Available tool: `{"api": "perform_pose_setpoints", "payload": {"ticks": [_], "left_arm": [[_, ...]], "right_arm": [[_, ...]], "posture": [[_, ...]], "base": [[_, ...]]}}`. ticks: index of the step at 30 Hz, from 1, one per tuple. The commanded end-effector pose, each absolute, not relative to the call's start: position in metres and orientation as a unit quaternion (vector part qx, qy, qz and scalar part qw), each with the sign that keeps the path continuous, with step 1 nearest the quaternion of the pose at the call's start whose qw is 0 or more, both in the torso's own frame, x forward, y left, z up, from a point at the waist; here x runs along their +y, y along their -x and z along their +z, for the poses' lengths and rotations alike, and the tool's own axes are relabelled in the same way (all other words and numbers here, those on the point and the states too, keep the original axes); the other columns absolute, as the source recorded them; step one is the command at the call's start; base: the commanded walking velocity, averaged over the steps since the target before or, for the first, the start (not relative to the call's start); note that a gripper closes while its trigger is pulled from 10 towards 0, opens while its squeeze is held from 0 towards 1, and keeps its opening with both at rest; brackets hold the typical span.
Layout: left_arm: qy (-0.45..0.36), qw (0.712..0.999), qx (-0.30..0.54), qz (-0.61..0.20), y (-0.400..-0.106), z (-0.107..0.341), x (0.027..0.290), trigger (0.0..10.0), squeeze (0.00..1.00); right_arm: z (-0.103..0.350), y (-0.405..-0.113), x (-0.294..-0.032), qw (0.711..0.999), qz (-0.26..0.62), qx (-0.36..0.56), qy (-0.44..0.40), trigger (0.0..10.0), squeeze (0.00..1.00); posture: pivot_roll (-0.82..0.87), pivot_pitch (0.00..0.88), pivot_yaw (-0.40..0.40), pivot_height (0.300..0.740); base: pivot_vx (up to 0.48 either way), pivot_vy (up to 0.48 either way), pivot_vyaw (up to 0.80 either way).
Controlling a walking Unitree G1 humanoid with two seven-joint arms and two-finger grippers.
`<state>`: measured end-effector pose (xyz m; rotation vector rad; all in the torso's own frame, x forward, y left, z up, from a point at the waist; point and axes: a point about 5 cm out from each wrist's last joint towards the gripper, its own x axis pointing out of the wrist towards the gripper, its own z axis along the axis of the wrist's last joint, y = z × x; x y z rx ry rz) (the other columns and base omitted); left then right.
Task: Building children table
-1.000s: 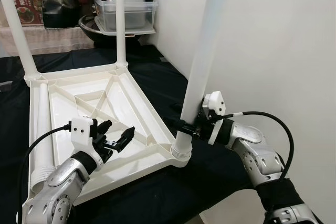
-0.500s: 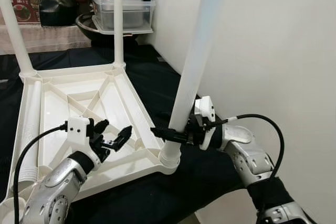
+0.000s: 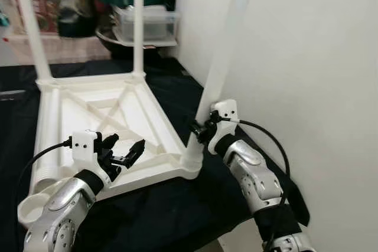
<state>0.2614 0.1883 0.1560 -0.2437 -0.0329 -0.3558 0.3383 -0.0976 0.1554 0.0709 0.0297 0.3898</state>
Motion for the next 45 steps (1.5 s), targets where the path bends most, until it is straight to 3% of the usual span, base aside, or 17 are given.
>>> {"api": "perform_pose_setpoints", "payload": {"ticks": [1,12,15,16,17,22,23,24,25,27,28,29,34,38,45], "left_arm": [[0.127,0.977,-0.014,-0.172,-0.264,0.154,0.189,10.0,0.0],[0.126,0.977,-0.015,-0.171,-0.269,0.155,0.188,10.0,0.0],[0.126,0.977,-0.015,-0.17,-0.269,0.154,0.188,10.0,0.0],[0.126,0.977,-0.015,-0.17,-0.269,0.154,0.188,10.0,0.0],[0.126,0.977,-0.015,-0.171,-0.269,0.154,0.188,10.0,0.0],[0.127,0.977,-0.014,-0.172,-0.269,0.154,0.188,10.0,0.0],[0.127,0.977,-0.014,-0.173,-0.269,0.154,0.188,10.0,0.0],[0.127,0.977,-0.014,-0.173,-0.269,0.154,0.188,10.0,0.0],[0.127,0.976,-0.015,-0.174,-0.27,0.154,0.187,10.0,0.0],[0.127,0.976,-0.015,-0.174,-0.27,0.154,0.187,10.0,0.0],[0.126,0.977,-0.015,-0.173,-0.269,0.154,0.188,10.0,0.0],[0.126,0.977,-0.015,-0.173,-0.269,0.154,0.188,10.0,0.0],[0.124,0.978,-0.016,-0.166,-0.265,0.154,0.19,10.0,0.0],[0.126,0.978,-0.017,-0.164,-0.264,0.154,0.19,10.0,0.0],[0.136,0.978,-0.019,-0.159,-0.263,0.153,0.19,10.0,0.0]], "right_arm": [[0.108,-0.331,-0.134,0.987,0.091,0.133,-0.003,0.0,0.0],[0.114,-0.333,-0.126,0.988,0.087,0.123,-0.022,0.0,0.0],[0.125,-0.326,-0.104,0.969,0.222,0.08,-0.075,0.0,0.0],[0.125,-0.326,-0.104,0.969,0.222,0.08,-0.075,0.0,0.0],[0.13,-0.319,-0.098,0.953,0.289,0.058,-0.072,0.0,0.0],[0.133,-0.314,-0.094,0.941,0.33,0.046,-0.065,0.0,0.0],[0.135,-0.307,-0.093,0.916,0.397,0.034,-0.038,0.0,0.0],[0.135,-0.307,-0.093,0.916,0.397,0.034,-0.038,0.0,0.0],[0.137,-0.299,-0.092,0.885,0.464,0.028,-0.017,0.0,0.0],[0.137,-0.299,-0.092,0.885,0.464,0.028,-0.017,0.0,0.0],[0.138,-0.295,-0.095,0.832,0.553,0.027,0.028,0.0,0.0],[0.138,-0.295,-0.095,0.832,0.553,0.027,0.028,0.0,0.0],[0.146,-0.306,-0.097,0.777,0.625,0.027,0.079,0.0,0.0],[0.154,-0.311,-0.097,0.759,0.646,0.024,0.072,0.0,0.0],[0.159,-0.312,-0.093,0.754,0.655,0.013,0.04,0.0,0.0]], "posture": [[-0.02,0.0,-0.11,0.74],[-0.02,0.0,-0.103,0.74],[-0.02,0.0,-0.102,0.74],[-0.02,0.0,-0.102,0.74],[-0.02,0.0,-0.102,0.74],[-0.02,0.0,-0.102,0.74],[-0.02,0.0,-0.103,0.74],[-0.02,0.0,-0.103,0.74],[-0.01,0.0,-0.111,0.74],[-0.01,0.0,-0.111,0.74],[0.0,0.0,-0.127,0.74],[0.0,0.0,-0.127,0.74],[0.02,0.0,-0.143,0.74],[0.03,0.0,-0.164,0.74],[0.03,0.0,-0.162,0.74]], "base": [[0.0,0.0,0.0],[0.0,0.0,0.0],[0.0,0.0,0.0],[0.0,0.0,0.0],[0.0,0.0,0.0],[0.0,0.0,0.0],[0.0,0.0,0.0],[0.0,0.0,0.0],[0.0,0.0,0.0],[0.0,0.0,0.0],[0.0,0.0,0.0],[0.0,0.0,0.0],[0.0,0.0,0.0],[0.0,0.0,0.0],[0.0,0.0,0.0]]}}
